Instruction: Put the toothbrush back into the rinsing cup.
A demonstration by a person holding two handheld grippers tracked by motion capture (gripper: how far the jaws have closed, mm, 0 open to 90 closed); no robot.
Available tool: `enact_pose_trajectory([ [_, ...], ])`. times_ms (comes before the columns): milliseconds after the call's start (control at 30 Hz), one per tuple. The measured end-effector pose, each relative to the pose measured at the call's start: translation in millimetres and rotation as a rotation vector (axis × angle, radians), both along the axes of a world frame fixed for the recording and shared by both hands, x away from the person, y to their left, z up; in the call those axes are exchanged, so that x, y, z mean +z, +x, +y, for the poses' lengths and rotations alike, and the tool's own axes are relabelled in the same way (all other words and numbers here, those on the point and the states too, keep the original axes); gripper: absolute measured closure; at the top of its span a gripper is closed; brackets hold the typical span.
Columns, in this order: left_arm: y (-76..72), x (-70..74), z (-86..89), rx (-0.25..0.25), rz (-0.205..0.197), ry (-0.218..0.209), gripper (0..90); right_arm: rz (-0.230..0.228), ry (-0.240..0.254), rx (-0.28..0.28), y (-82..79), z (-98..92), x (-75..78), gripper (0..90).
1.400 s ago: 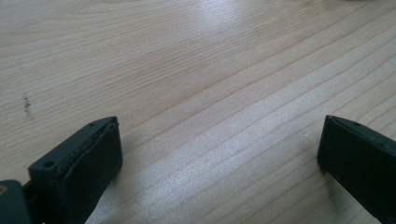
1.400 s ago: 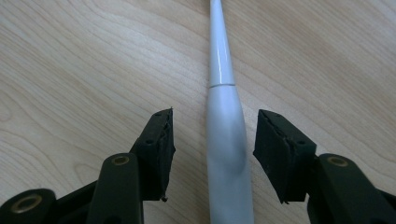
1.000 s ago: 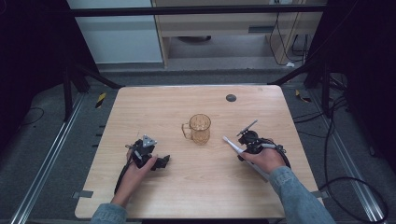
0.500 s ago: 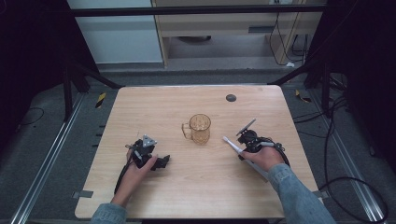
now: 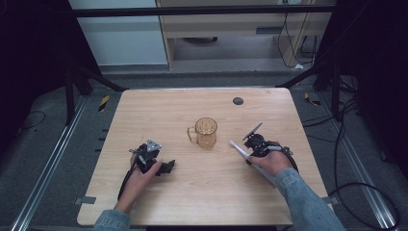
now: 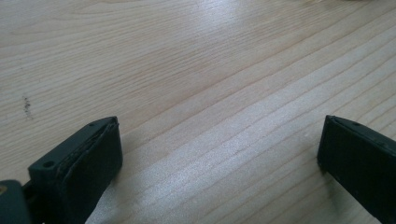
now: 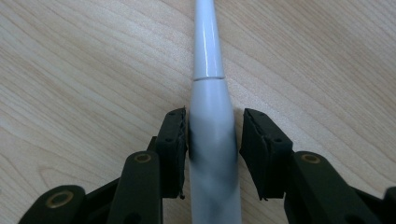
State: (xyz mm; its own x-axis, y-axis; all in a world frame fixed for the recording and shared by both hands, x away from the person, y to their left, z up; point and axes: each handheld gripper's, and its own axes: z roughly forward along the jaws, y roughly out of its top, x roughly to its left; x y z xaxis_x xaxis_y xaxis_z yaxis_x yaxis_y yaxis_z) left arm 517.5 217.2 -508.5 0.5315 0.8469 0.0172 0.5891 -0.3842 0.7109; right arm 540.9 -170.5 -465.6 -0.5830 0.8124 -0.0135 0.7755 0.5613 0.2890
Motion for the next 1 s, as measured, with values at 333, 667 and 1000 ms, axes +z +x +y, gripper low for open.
enact_pose_trajectory([
  [333,0.0,0.0,0.0,-0.001,0.0,0.0,0.0,0.003,-0.001,0.004,-0.1,-0.5,0.3,62.8],
  [667,0.1,0.0,0.1,-0.001,0.0,0.0,0.0,0.003,-0.009,0.013,-1.3,-0.8,0.0,64.3],
  [1000,0.1,0.0,0.1,-0.001,0.0,0.001,0.0,-0.003,-0.024,0.024,-3.5,0.6,-1.7,66.5],
])
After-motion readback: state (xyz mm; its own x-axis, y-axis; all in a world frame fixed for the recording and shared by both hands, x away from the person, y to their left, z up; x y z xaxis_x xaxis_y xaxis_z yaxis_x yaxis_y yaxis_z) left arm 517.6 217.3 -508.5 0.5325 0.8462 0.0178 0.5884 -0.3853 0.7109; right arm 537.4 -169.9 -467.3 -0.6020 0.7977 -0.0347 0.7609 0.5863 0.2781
